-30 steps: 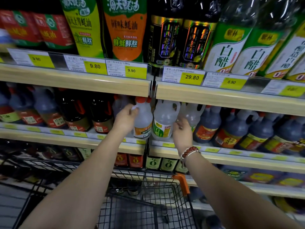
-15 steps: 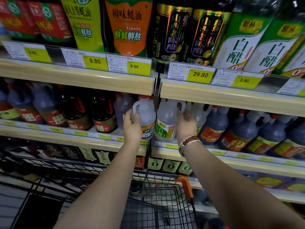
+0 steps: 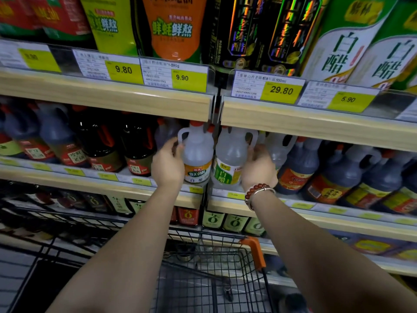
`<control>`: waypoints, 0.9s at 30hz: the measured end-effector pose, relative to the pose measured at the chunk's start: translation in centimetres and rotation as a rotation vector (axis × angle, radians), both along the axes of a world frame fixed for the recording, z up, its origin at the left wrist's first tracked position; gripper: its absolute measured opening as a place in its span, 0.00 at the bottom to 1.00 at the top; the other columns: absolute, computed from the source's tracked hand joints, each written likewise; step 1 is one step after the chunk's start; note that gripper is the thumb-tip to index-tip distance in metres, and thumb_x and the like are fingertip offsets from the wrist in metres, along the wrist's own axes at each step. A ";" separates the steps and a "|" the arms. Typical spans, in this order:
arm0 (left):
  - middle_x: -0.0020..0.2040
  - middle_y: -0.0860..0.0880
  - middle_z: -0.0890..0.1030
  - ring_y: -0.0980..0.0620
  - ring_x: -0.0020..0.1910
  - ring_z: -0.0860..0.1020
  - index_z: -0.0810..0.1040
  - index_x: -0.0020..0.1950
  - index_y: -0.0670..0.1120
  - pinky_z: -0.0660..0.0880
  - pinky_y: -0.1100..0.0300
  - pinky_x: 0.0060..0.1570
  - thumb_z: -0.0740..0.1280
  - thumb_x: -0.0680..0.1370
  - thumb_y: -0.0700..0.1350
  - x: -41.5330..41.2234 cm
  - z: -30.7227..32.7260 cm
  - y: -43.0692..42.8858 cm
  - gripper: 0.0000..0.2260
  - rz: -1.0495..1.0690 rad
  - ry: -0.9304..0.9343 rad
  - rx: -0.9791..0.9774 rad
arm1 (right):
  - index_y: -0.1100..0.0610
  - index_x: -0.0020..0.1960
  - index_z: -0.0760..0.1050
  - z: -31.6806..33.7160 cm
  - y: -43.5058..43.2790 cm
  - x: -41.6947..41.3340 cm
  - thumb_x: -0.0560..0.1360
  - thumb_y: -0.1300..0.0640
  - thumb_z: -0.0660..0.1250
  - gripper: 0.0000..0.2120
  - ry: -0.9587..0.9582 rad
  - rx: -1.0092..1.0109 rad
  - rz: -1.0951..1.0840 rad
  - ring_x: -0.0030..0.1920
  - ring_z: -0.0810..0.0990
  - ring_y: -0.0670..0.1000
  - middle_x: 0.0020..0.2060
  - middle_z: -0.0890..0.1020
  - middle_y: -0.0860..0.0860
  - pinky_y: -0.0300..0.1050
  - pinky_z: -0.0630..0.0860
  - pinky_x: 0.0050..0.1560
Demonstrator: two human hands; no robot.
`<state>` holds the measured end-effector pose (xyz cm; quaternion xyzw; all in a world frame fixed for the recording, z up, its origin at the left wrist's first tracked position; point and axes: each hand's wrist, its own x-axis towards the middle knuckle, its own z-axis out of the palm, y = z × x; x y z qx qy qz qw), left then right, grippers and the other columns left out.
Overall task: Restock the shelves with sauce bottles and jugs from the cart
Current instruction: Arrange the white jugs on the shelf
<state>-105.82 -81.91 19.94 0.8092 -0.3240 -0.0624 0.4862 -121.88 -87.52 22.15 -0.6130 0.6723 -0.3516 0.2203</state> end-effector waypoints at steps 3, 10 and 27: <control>0.56 0.42 0.78 0.42 0.53 0.77 0.74 0.62 0.44 0.68 0.59 0.43 0.60 0.80 0.47 -1.7 -0.4 -0.1 0.13 0.092 0.174 -0.122 | 0.59 0.58 0.67 -0.6 1.1 -0.4 0.80 0.50 0.55 0.14 -0.108 0.020 0.007 0.48 0.80 0.64 0.46 0.81 0.61 0.48 0.71 0.42; 0.64 0.46 0.73 0.48 0.61 0.74 0.72 0.65 0.43 0.71 0.57 0.59 0.60 0.78 0.35 -9.7 -2.6 0.9 0.16 -0.242 0.022 -0.084 | 0.62 0.55 0.73 -3.6 2.4 -1.3 0.78 0.61 0.58 0.09 -0.310 0.097 0.125 0.51 0.79 0.59 0.46 0.80 0.58 0.41 0.68 0.43; 0.67 0.50 0.69 0.52 0.66 0.70 0.66 0.71 0.46 0.69 0.60 0.62 0.63 0.77 0.36 -9.7 -2.7 1.1 0.22 -0.142 0.277 -0.249 | 0.45 0.64 0.67 -8.1 0.7 -0.3 0.62 0.68 0.57 0.33 -0.507 0.195 0.249 0.63 0.74 0.53 0.65 0.72 0.52 0.57 0.72 0.65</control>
